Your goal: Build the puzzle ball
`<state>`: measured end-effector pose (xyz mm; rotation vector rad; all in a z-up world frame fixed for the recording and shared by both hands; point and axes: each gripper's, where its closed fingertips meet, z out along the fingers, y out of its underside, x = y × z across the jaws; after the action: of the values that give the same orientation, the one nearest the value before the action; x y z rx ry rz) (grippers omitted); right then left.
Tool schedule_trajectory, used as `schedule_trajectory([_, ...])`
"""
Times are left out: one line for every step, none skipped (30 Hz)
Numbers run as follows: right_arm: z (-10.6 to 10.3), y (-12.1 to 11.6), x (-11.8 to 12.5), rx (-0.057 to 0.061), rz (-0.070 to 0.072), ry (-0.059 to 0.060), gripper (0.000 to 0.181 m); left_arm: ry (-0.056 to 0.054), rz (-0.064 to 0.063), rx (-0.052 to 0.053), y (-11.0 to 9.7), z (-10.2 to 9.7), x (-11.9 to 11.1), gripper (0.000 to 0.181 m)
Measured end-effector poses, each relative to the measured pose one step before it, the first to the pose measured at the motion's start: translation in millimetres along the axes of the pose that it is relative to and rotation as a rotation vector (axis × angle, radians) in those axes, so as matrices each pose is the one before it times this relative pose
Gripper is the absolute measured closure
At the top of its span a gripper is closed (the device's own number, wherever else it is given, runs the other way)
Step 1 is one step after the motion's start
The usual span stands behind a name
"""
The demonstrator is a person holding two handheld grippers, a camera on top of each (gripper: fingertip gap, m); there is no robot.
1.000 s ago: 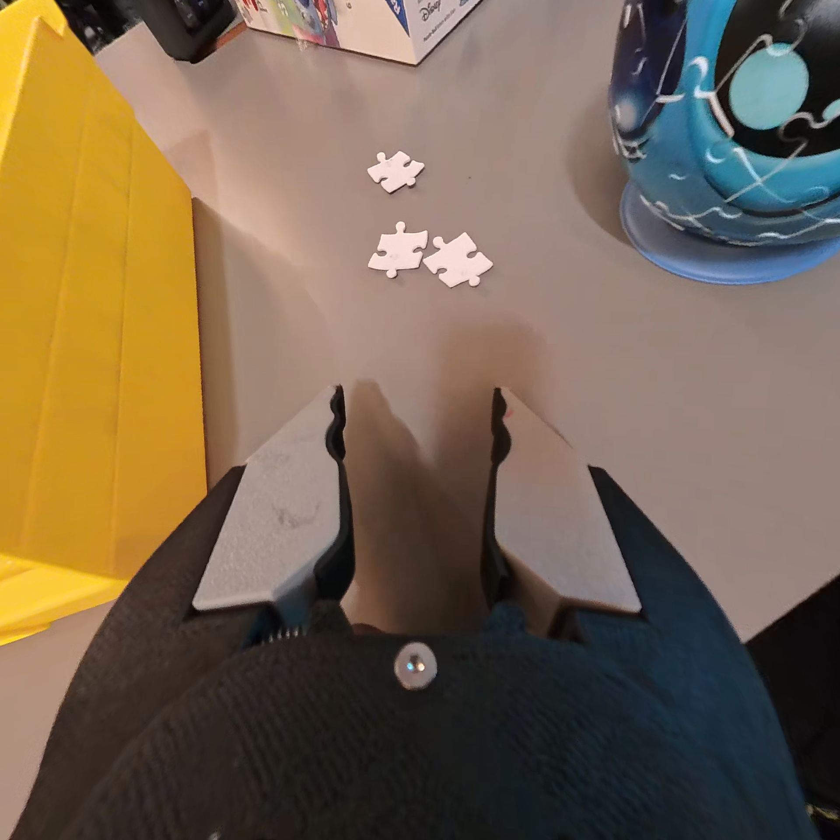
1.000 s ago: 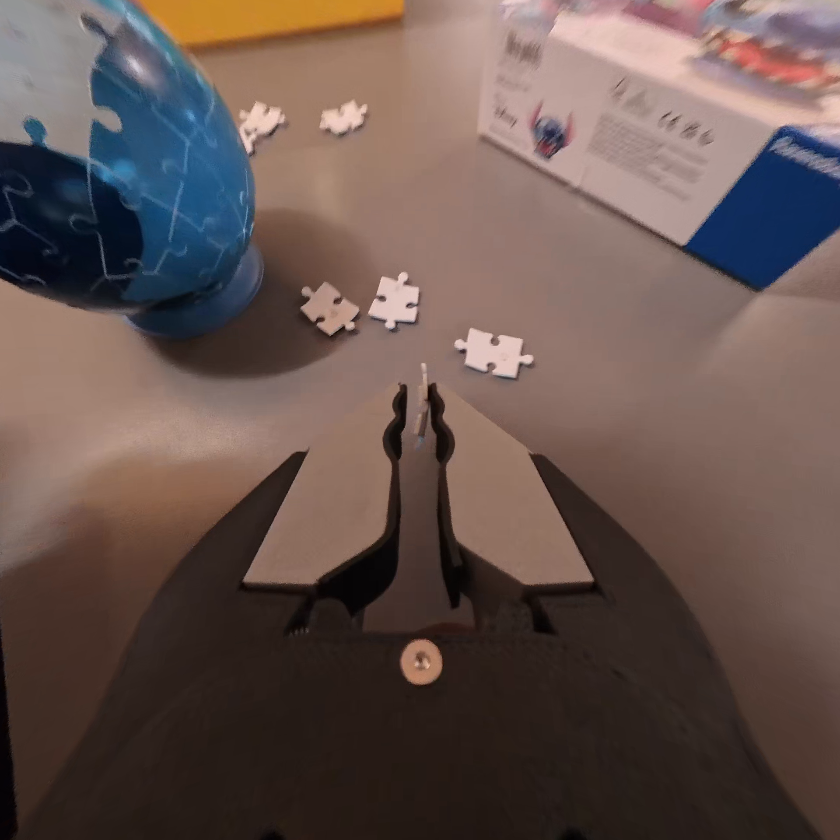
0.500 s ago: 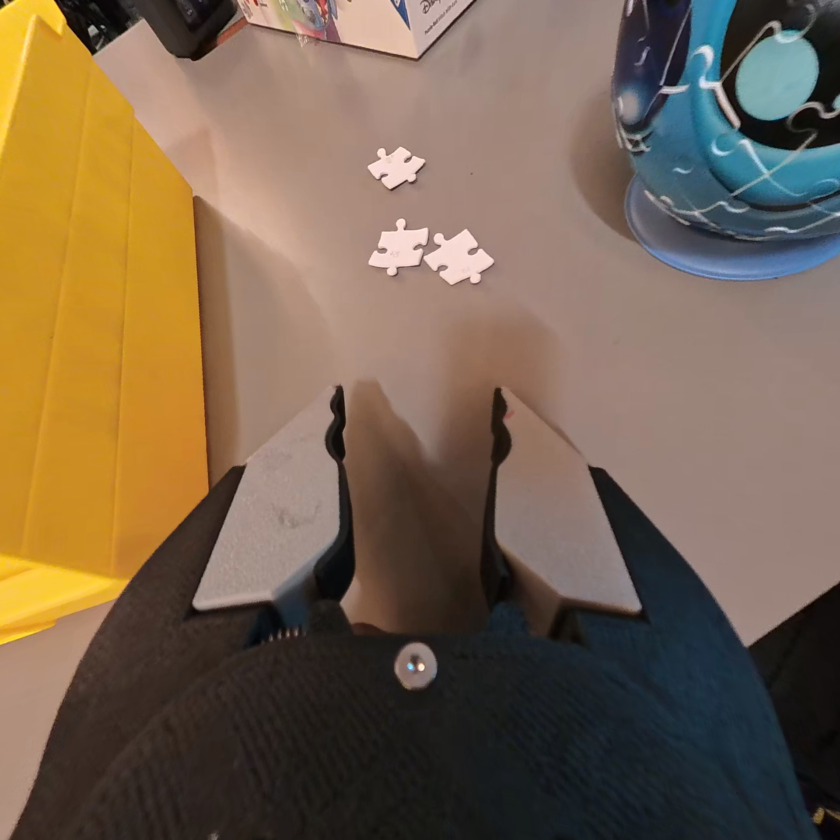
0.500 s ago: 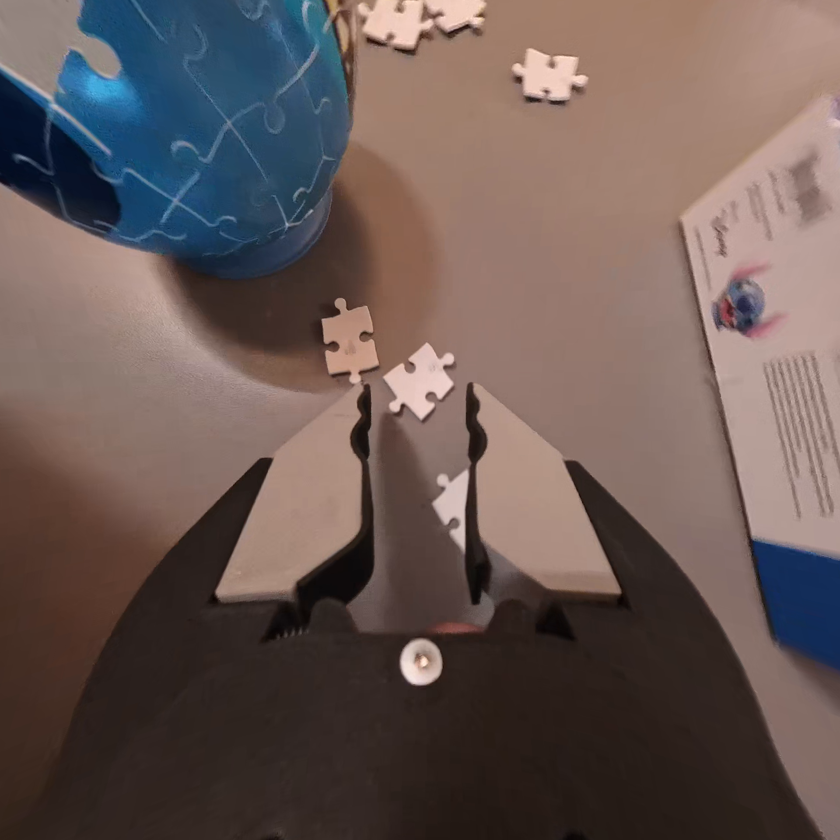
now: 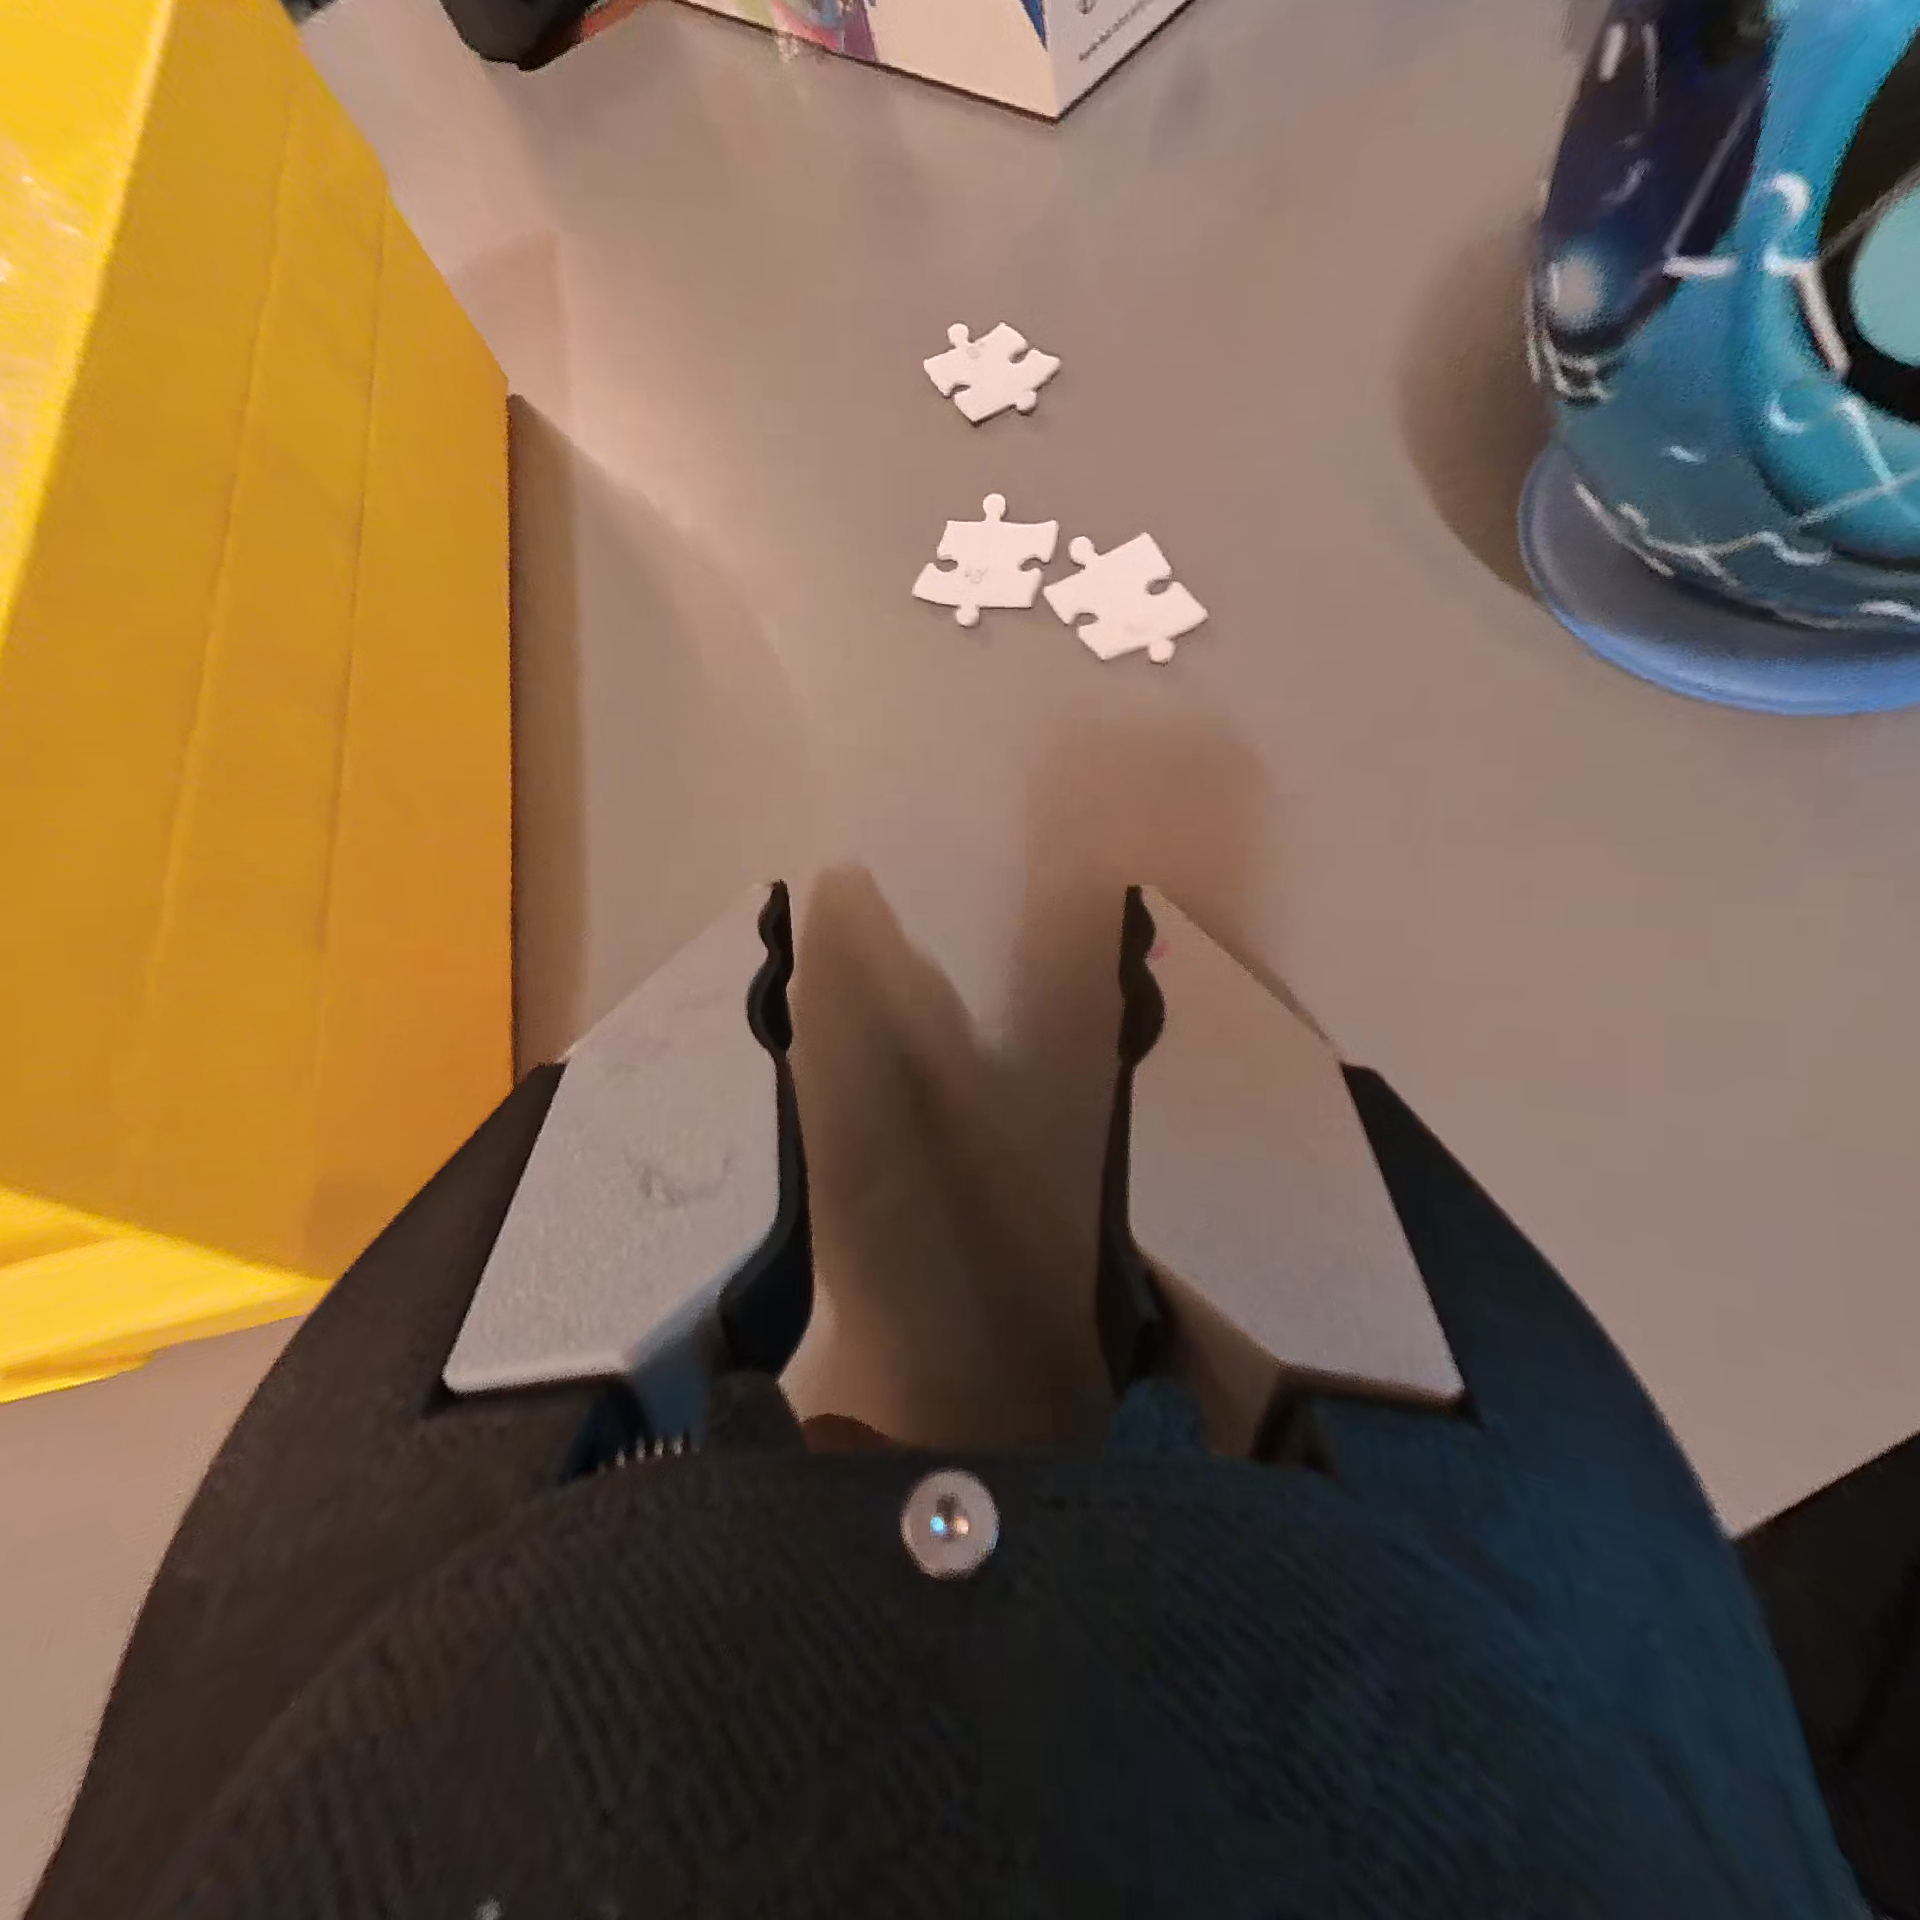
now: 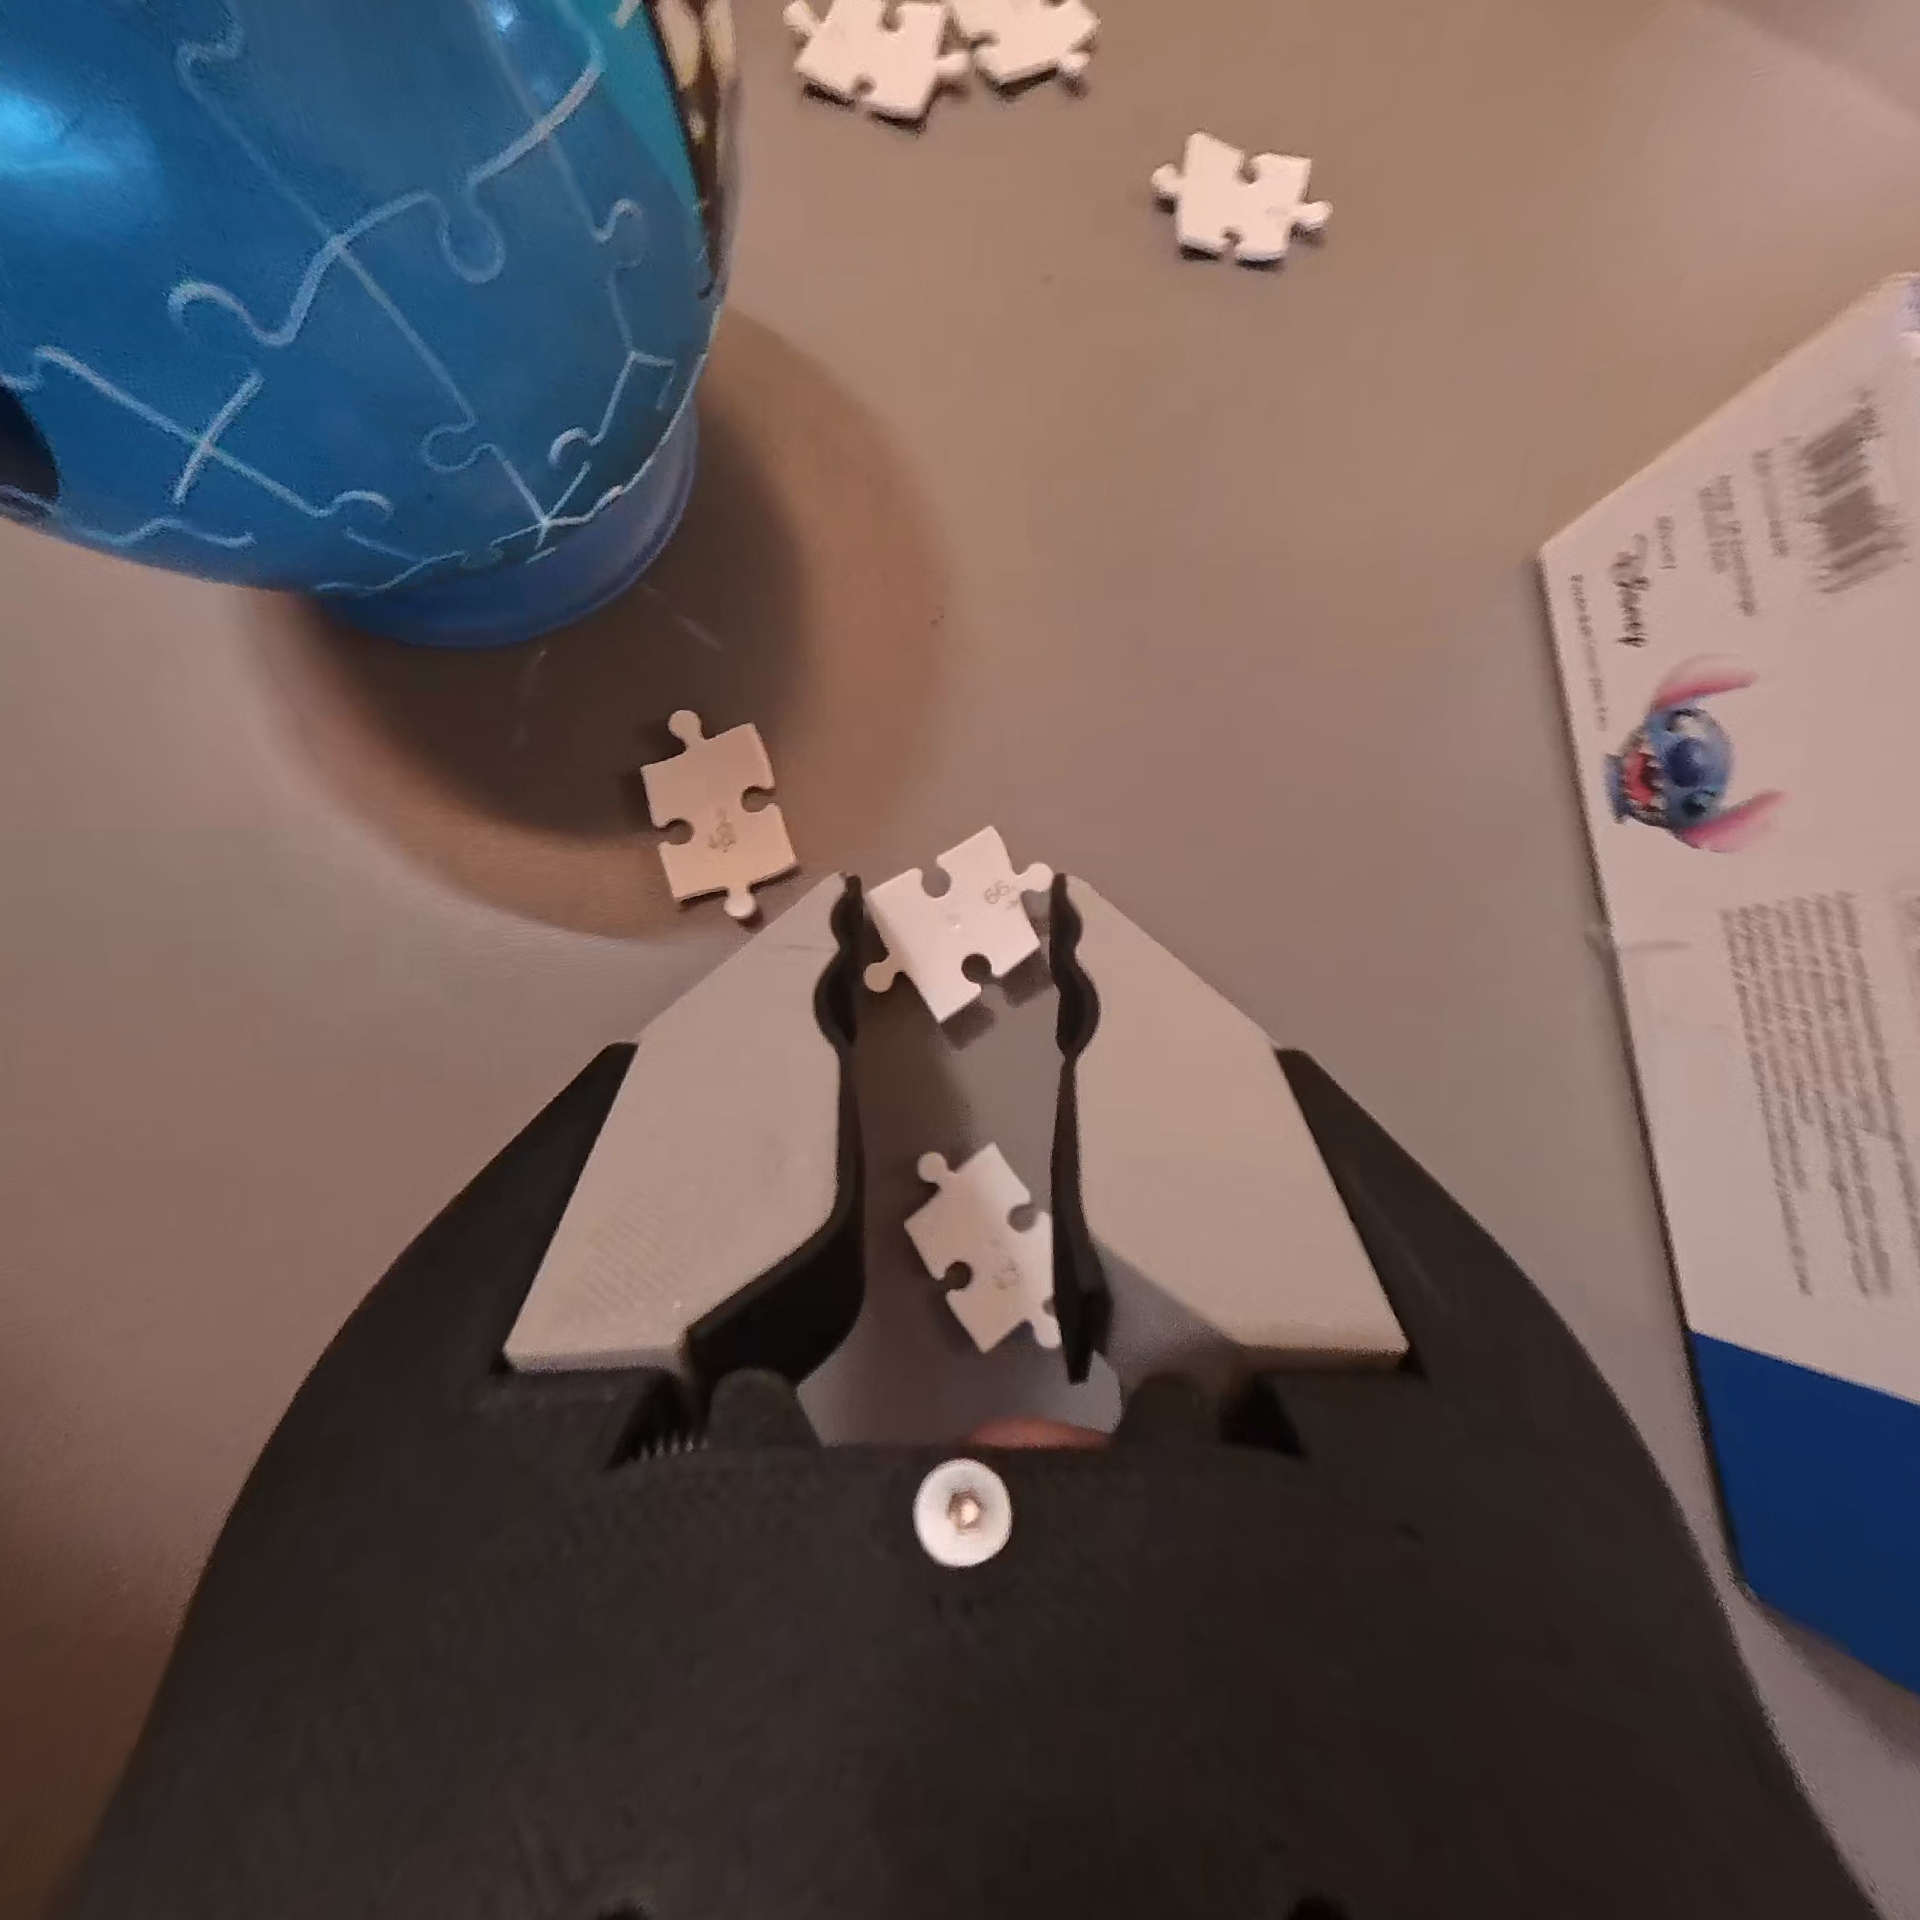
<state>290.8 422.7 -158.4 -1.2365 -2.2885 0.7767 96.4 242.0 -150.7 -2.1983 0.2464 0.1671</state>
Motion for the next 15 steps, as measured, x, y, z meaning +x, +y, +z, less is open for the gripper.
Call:
schedule_trajectory([-4.46,-2.02,5.24,0.0135,0.0089,0.0291,0.148,-0.021,-0.0017,-0.0041,-4.44,-1.91,-5.01,0.121])
schedule_trajectory([-5.33,-3.55,5.86,0.0198,0.0079,0.0351,0.148,-0.0233,0.0053,0.0029,-9.16,-4.14,-4.84,0.121])
schedule_trajectory([-6.07,-5.16,6.26,0.0251,0.01,0.0386,0.148,-0.0159,0.0037,0.0213,-16.05,-6.76,-3.67,0.121])
schedule_trajectory([-6.81,-6.36,5.77,0.0276,0.0107,0.0362,0.148,-0.006,-0.0044,0.0454,-23.43,-8.38,-2.46,0.123])
schedule_trajectory([-7.22,-7.68,5.6,0.0312,0.0091,0.0372,0.148,0.0214,-0.0119,0.0612,-28.79,-8.28,1.35,0.127])
schedule_trajectory([-7.47,-8.94,6.65,0.0332,0.0076,0.0457,0.148,0.0534,-0.0222,0.063,-31.3,-5.86,6.14,0.132])
schedule_trajectory([-7.21,-9.65,6.73,0.0324,0.0048,0.0483,0.148,0.0761,-0.0303,0.0475,-30.19,-1.1,9.76,0.139])
schedule_trajectory([-6.57,-9.98,6.95,0.0307,0.0025,0.0508,0.148,0.0953,-0.0254,0.0135,-25.06,4.98,13.14,0.144])
schedule_trajectory([-5.87,-9.94,7.95,0.0307,0.0028,0.0594,0.148,0.0904,-0.0167,-0.0151,-19.63,10.72,12.33,0.144])
schedule_trajectory([-4.84,-9.57,7.49,0.031,0.0035,0.0572,0.148,0.0648,-0.0092,-0.026,-15.96,14.97,7.74,0.142])
schedule_trajectory([-3.87,-8.51,5.85,0.0287,0.005,0.0486,0.149,0.0372,-0.0057,-0.0288,-13.4,17.84,2.6,0.141])
schedule_trajectory([-2.74,-7.04,4.7,0.0218,0.0063,0.0425,0.148,0.016,-0.0051,-0.0298,-11.22,19.53,-1.1,0.14])
schedule_trajectory([-1.95,-5.55,2.57,0.0156,0.0033,0.0305,0.149,0.0148,-0.0151,-0.0258,-9.34,20.25,-1.55,0.137])
schedule_trajectory([-1.7,-4.52,2.13,0.0113,-0.0005,0.029,0.148,0.0273,-0.0318,-0.0256,-7.21,20.3,0.18,0.136])
schedule_trajectory([-1.63,-3.49,2.25,0.007,-0.0043,0.0306,0.149,0.0409,-0.0405,-0.0328,-4.3,19.72,2.21,0.136])
